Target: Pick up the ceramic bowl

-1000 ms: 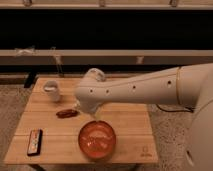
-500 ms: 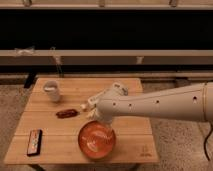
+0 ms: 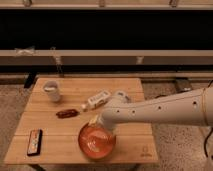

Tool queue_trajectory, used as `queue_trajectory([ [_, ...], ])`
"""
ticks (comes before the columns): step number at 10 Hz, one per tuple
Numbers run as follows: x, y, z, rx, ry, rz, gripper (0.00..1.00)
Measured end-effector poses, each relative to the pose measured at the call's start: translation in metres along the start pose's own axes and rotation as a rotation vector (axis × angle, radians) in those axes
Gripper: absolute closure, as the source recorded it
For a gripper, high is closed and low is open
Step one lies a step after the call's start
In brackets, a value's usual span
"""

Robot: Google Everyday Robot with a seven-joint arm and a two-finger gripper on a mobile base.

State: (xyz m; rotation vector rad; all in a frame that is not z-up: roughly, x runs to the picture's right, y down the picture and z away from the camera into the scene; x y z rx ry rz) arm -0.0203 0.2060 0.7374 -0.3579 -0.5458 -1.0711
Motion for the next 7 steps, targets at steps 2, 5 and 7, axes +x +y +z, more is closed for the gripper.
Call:
queue_trajectory([
  [2,-0.0001,0.0005,0.0,0.0,0.0,0.002,0.2],
  [5,-0.0002,0.0007,0.0001,-0.001,0.0,0.002,0.2],
  [7,0.0021,0.0003,0.0031,-0.026,0.003,-0.018,0.2],
])
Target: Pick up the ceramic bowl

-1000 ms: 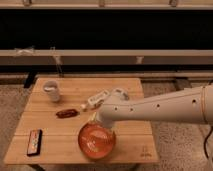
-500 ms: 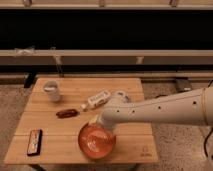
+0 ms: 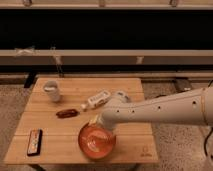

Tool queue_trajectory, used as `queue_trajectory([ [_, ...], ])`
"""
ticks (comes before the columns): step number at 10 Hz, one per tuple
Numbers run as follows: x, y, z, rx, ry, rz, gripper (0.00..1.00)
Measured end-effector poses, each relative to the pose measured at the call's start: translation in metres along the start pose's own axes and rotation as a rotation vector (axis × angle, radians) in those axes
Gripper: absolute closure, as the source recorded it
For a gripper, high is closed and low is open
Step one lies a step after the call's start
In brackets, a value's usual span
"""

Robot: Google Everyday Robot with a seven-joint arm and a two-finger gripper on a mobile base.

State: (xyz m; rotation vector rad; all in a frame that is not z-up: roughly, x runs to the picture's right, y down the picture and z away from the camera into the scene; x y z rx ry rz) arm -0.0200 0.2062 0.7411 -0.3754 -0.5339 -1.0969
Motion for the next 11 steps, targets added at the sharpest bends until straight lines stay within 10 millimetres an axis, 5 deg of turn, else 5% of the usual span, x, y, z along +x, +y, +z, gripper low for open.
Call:
queue_trajectory([
  [11,0.008,0.063,0.036,-0.123,-0.066,0.018,0.2],
])
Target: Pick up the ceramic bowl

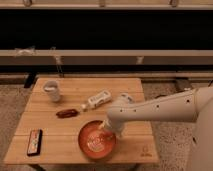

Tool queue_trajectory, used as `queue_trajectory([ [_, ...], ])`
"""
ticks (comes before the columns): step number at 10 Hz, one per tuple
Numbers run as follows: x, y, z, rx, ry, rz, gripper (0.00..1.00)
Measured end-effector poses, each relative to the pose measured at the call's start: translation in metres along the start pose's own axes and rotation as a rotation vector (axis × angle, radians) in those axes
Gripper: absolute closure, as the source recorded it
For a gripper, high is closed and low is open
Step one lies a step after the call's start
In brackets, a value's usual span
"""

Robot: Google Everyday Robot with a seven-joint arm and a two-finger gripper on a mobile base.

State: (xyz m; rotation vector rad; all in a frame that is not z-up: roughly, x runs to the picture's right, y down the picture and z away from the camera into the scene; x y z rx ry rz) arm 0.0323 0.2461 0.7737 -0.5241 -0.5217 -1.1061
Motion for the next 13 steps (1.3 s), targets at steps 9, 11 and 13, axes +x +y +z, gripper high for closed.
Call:
queue_trajectory([
  [9,-0.012,0.024,0.014,0.102,-0.089,0.043,0.87],
  [11,-0.009,0.023,-0.003,0.169,-0.081,0.055,1.0],
  [13,-0.006,0.021,-0.02,0.23,-0.07,0.065,1.0],
])
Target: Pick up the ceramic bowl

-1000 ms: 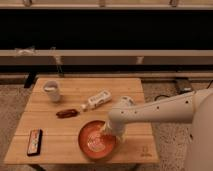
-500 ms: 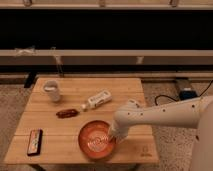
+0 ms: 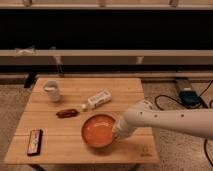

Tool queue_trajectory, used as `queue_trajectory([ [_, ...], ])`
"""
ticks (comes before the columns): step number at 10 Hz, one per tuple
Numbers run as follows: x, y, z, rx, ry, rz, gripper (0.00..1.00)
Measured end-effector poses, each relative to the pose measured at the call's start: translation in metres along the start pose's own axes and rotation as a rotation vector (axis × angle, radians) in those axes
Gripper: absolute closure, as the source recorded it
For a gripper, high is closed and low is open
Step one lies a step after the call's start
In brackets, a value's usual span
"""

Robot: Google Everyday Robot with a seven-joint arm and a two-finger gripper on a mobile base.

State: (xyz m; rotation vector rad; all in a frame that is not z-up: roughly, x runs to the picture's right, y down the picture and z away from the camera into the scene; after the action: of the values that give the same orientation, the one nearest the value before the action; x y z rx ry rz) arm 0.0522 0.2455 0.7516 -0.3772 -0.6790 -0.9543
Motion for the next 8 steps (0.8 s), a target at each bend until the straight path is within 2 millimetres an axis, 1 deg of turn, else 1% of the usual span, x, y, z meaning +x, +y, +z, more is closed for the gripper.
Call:
queue_trajectory([
  [1,0.001,-0.005,-0.01,0.041,0.006,0.002,1.0],
  [3,0.002,-0.01,-0.024,0.101,0.014,-0.004,1.0],
  [5,-0.001,-0.022,-0.051,0.191,0.028,-0.033,1.0],
  [6,-0.002,-0.027,-0.06,0.221,0.034,-0.044,1.0],
  [7,-0.003,-0.03,-0.068,0.25,0.039,-0.053,1.0],
  [8,-0.003,-0.032,-0.07,0.257,0.04,-0.057,1.0],
])
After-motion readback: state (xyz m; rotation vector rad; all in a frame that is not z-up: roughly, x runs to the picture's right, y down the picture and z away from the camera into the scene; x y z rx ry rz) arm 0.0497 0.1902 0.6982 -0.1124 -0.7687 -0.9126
